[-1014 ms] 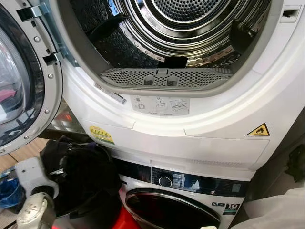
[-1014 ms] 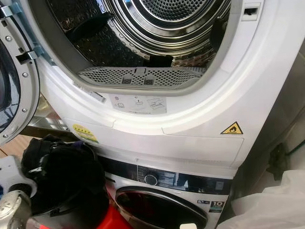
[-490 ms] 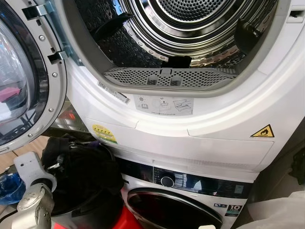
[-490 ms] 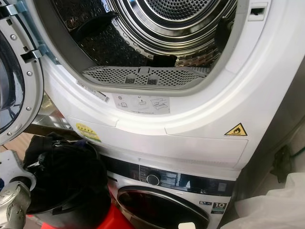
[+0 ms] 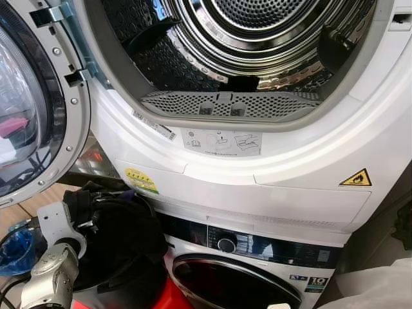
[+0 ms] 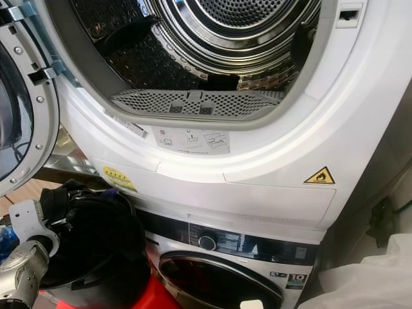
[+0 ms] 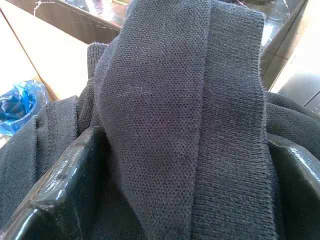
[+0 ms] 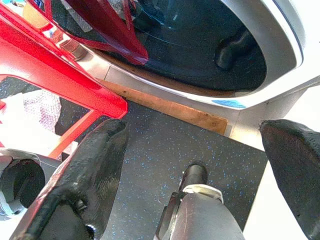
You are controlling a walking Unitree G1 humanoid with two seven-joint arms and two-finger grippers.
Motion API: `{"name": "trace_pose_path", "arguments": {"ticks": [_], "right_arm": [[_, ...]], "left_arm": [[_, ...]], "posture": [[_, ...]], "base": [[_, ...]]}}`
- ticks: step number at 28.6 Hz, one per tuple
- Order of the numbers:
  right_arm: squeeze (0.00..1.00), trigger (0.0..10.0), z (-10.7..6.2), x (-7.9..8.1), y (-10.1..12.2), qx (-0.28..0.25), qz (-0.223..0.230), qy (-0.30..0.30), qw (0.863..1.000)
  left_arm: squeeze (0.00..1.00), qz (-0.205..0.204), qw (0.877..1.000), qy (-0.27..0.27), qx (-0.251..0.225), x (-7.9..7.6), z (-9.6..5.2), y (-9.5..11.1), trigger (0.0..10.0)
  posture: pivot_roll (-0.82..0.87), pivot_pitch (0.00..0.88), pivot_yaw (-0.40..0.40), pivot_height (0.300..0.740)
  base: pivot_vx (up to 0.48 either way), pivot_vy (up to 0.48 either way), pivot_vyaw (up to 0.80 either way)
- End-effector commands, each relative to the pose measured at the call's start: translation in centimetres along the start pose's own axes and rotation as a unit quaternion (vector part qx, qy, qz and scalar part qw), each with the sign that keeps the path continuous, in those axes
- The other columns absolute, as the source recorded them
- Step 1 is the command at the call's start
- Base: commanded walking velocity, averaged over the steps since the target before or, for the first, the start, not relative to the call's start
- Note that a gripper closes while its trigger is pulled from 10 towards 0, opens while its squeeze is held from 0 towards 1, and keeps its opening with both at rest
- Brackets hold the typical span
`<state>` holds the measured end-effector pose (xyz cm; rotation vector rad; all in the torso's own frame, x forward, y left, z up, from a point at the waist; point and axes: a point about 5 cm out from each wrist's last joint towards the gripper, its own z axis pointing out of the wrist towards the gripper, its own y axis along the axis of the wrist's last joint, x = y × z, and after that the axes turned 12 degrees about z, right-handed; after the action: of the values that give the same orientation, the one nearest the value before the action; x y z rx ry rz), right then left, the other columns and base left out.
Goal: Clothes washing
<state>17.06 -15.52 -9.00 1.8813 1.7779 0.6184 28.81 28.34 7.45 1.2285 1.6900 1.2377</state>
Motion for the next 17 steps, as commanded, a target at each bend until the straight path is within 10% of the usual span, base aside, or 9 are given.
{"name": "trace_pose_path", "arguments": {"ticks": [1,8,9,10,11,17], "right_arm": [[0.0,10.0,0.0,0.6,0.1,-0.001,0.0,0.01,1.0],[0.0,10.0,0.0,0.7,0.1,-0.001,-0.004,0.011,1.0],[0.0,10.0,0.1,0.6,0.2,-0.001,-0.004,0.011,1.0],[0.0,10.0,0.1,0.6,0.2,-0.001,-0.004,0.011,1.0],[0.0,10.0,0.1,0.7,0.2,-0.001,-0.004,0.011,1.0],[0.0,10.0,0.0,0.6,0.2,-0.001,-0.004,0.011,1.0]], "left_arm": [[0.0,0.004,1.0,0.002,0.031,0.1,-0.2,-1.3,10.0],[0.0,0.005,0.997,0.015,0.075,-0.2,-0.2,-2.6,10.0],[0.0,0.005,0.997,0.014,0.074,-0.3,-0.3,-2.7,4.6],[0.0,0.005,0.997,0.014,0.074,-0.3,-0.3,-2.7,4.6],[0.0,0.004,0.997,0.013,0.073,-0.5,-0.3,-2.6,0.0],[0.0,0.004,0.998,0.016,0.053,-0.8,-0.3,-2.0,0.0]], "posture": [[-0.06,0.0,0.164,0.74],[-0.06,0.0,0.163,0.74],[-0.06,0.0,0.164,0.74],[-0.06,0.0,0.164,0.74],[-0.06,0.0,0.165,0.74],[-0.05,0.0,0.164,0.74]], "base": [[0.0,0.0,0.0],[0.0,0.0,0.0],[0.0,0.0,0.0],[0.0,0.0,0.0],[0.0,0.0,0.0],[0.0,0.0,0.0]]}}
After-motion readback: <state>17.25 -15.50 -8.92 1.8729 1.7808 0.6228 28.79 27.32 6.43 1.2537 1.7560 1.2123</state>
